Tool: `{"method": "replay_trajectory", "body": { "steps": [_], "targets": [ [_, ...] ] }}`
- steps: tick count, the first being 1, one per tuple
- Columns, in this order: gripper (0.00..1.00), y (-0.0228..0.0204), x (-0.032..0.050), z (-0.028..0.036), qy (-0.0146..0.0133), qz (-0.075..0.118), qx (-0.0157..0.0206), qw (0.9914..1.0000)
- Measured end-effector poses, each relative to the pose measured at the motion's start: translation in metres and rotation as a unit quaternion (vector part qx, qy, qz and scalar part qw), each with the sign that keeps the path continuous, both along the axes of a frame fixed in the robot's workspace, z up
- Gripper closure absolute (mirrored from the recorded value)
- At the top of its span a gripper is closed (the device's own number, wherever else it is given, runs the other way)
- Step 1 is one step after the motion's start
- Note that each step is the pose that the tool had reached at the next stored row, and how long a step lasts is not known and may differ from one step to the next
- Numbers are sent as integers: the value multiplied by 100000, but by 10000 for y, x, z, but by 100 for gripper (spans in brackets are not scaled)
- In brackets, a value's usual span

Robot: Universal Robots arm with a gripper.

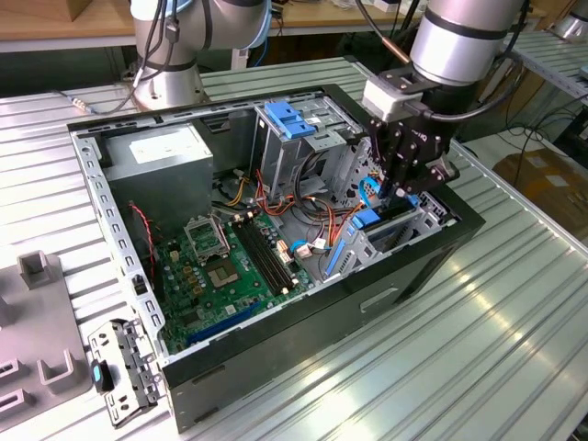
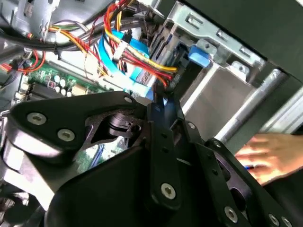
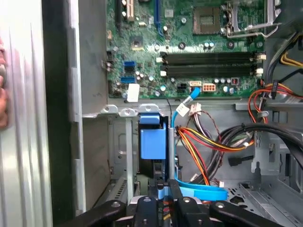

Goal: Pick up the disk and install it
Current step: 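Insert the second disk wire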

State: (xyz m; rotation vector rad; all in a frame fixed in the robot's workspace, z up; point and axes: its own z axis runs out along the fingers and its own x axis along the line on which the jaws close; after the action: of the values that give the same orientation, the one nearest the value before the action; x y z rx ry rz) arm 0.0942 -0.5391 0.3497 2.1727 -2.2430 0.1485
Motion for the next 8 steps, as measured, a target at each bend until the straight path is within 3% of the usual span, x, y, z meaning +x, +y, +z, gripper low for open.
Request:
{"method": "replay_trajectory", "body": {
  "steps": [2,6,7,8],
  "targets": [
    [76,1,2,59,-1,-4,6,100000],
    [78,1,3,73,0,-5,12,100000],
    [89,1,3,75,-2,-6,-1,100000],
    [89,1,3,74,0,-4,5,100000]
  ]
}}
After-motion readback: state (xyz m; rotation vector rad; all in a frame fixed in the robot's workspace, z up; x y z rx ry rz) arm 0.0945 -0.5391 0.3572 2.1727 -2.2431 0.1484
